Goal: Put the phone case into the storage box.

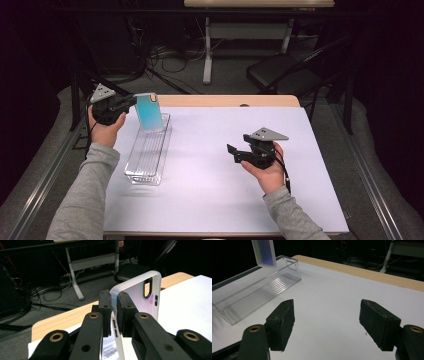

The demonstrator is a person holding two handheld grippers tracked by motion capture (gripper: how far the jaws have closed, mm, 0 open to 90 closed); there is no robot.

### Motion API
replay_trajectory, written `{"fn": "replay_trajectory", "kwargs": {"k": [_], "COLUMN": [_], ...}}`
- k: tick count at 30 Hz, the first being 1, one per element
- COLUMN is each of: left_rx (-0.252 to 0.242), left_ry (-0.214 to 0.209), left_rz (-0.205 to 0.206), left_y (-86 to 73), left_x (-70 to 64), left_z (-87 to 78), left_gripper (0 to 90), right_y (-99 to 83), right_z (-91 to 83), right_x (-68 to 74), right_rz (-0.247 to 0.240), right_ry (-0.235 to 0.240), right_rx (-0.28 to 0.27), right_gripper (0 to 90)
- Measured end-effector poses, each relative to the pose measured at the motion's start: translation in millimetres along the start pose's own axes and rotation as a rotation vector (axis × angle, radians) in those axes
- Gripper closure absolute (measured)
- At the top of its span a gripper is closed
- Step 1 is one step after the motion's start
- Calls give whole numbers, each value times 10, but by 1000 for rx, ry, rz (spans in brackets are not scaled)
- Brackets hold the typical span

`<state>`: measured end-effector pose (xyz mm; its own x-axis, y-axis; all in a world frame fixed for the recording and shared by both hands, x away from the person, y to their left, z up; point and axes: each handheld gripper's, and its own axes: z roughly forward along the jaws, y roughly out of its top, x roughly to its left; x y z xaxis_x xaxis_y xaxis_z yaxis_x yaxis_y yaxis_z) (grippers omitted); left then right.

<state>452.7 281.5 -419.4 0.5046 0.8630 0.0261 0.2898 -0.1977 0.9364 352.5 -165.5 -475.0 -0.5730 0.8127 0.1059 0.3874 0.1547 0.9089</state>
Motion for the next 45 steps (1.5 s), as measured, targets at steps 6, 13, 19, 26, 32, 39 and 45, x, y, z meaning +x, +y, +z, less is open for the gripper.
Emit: {"fn": "replay_trajectory", "kwargs": {"k": [6, 13, 19, 26, 32, 39, 45], "left_rx": [-5, 0, -2, -2, -2, -3, -5], "left_ry": [2, 3, 9, 20, 19, 15, 19], "left_rz": [16, 26, 31, 35, 33, 41, 39], "left_y": [-39, -87, -139, -184, -219, -252, -283], "left_x": [45, 82, 140, 185, 200, 201, 217], "left_z": [70, 170, 261, 333, 397, 467, 508], "left_gripper": [831, 832, 832, 832, 832, 832, 832], "right_y": [-21, -46, -58, -64, -74, -85, -101], "right_z": [-36, -52, -70, -81, -86, -97, -110], "right_x": [-19, -37, -58, -75, -79, -93, -104], "right_rz": [8, 12, 13, 16, 19, 18, 26], "right_ry": [-14, -25, -36, -43, -46, -51, -55], "right_rx": [-2, -1, -4, -7, -8, -12, -6], "right_gripper": [282, 282, 282, 283, 283, 283, 282]}}
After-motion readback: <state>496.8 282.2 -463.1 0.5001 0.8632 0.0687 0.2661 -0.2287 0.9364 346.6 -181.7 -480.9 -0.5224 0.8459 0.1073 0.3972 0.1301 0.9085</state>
